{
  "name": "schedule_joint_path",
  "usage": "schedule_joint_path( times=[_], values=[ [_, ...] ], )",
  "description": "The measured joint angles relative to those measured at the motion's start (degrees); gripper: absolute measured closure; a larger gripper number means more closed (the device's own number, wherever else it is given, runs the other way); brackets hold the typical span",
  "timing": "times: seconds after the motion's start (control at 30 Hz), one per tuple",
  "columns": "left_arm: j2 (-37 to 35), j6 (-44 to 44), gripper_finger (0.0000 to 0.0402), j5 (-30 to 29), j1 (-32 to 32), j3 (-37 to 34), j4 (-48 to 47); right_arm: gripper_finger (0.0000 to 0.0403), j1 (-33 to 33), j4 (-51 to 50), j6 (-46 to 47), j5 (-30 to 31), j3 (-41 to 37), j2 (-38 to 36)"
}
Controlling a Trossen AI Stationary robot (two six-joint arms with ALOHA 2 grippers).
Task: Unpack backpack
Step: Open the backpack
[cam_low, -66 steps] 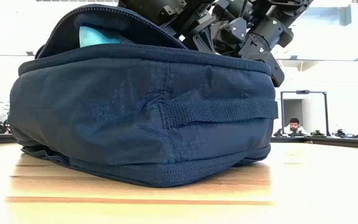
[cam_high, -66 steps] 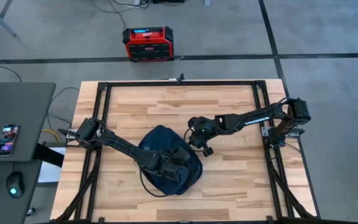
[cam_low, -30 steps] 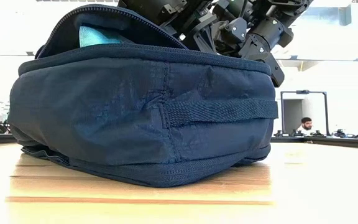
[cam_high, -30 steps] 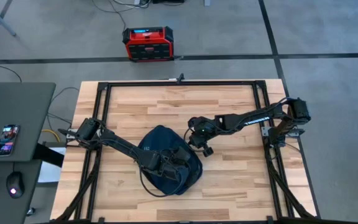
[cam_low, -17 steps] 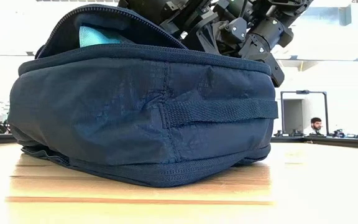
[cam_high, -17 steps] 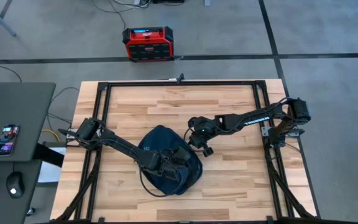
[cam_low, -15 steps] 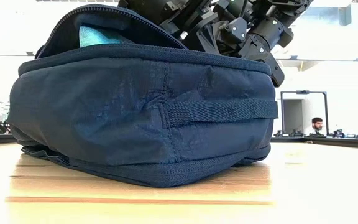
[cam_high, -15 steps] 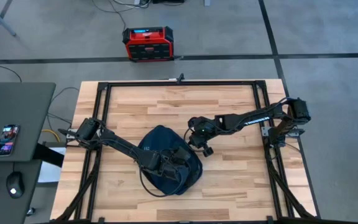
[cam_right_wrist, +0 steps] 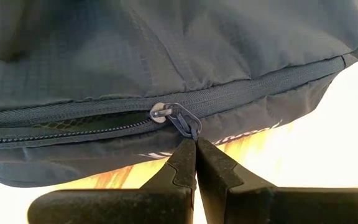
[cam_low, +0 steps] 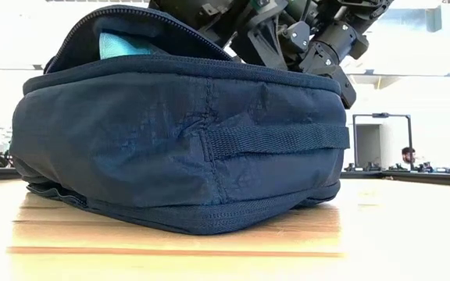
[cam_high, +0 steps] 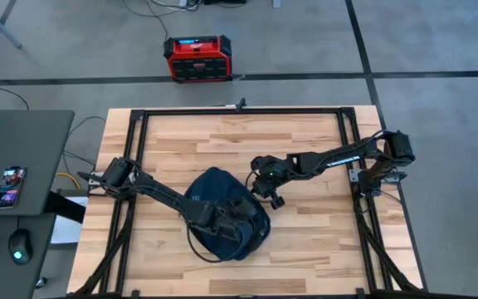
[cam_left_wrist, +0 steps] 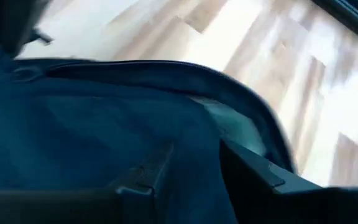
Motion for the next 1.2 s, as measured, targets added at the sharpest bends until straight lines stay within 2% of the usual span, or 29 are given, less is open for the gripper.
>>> schedule_joint_path(
  times=[0.27, 0.4, 0.6, 0.87, 1.2],
  values=[
    [-0.09, 10.5, 0.029, 0.6, -5.05, 11.22, -6.22, 0.0403, 0.0, -0.09, 2.86, 0.0, 0.0, 0.0],
    [-0.07, 11.07, 0.0291, -1.02, -7.72, 14.35, -13.58, 0.0403, 0.0, -0.09, 2.84, 0.0, 0.0, 0.0],
    [0.02, 7.59, 0.0291, -0.2, -9.69, 14.54, -24.85, 0.0403, 0.0, -0.09, 2.44, 0.0, 0.0, 0.0],
    [0.67, 10.62, 0.0291, 7.45, -9.23, 14.54, -25.23, 0.0403, -0.14, -0.09, 1.92, 0.0, -0.02, 0.0],
    [5.26, 5.69, 0.027, 9.41, -6.99, 14.32, -27.03, 0.0403, -0.81, 0.18, 3.74, 0.04, -0.02, 0.0]
  ],
)
